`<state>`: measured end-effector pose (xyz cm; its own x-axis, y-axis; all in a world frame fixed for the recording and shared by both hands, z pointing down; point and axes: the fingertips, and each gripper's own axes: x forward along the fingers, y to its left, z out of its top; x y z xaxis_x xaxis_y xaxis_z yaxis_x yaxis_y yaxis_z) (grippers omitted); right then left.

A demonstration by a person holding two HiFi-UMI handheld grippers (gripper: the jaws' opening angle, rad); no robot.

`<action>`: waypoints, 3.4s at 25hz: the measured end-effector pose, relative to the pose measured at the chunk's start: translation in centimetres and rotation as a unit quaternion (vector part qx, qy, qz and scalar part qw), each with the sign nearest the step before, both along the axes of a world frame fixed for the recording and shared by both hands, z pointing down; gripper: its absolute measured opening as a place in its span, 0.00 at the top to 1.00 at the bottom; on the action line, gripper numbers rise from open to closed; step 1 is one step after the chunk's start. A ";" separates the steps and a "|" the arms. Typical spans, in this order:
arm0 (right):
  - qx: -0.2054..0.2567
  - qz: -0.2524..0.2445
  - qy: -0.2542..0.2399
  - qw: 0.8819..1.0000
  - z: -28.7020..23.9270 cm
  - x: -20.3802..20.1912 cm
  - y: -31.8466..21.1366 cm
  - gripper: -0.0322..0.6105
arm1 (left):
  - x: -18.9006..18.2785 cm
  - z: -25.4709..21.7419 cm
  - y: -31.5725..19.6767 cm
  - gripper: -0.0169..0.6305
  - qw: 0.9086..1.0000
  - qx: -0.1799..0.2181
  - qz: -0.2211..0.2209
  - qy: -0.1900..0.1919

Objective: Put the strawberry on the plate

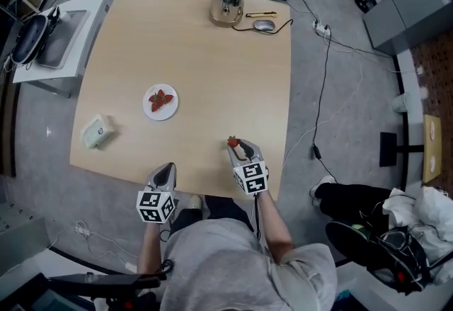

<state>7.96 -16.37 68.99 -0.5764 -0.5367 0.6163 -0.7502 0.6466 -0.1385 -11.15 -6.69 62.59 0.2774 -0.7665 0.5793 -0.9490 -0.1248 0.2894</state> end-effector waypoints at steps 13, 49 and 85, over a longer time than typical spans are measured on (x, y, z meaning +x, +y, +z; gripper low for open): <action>0.035 -0.124 -0.025 0.991 -3.9 -8.9 -1.2 0.73 | -4.5 -1.7 2.0 0.94 0.995 0.033 -0.097 -0.008; 0.012 -0.212 0.005 0.977 0.6 -26.8 -5.0 0.73 | -17.8 0.0 2.7 0.94 0.986 0.007 -0.166 -0.015; -0.037 -0.164 0.048 0.985 7.8 -29.5 -8.3 0.73 | -23.7 4.5 1.0 0.94 0.986 -0.053 -0.158 0.009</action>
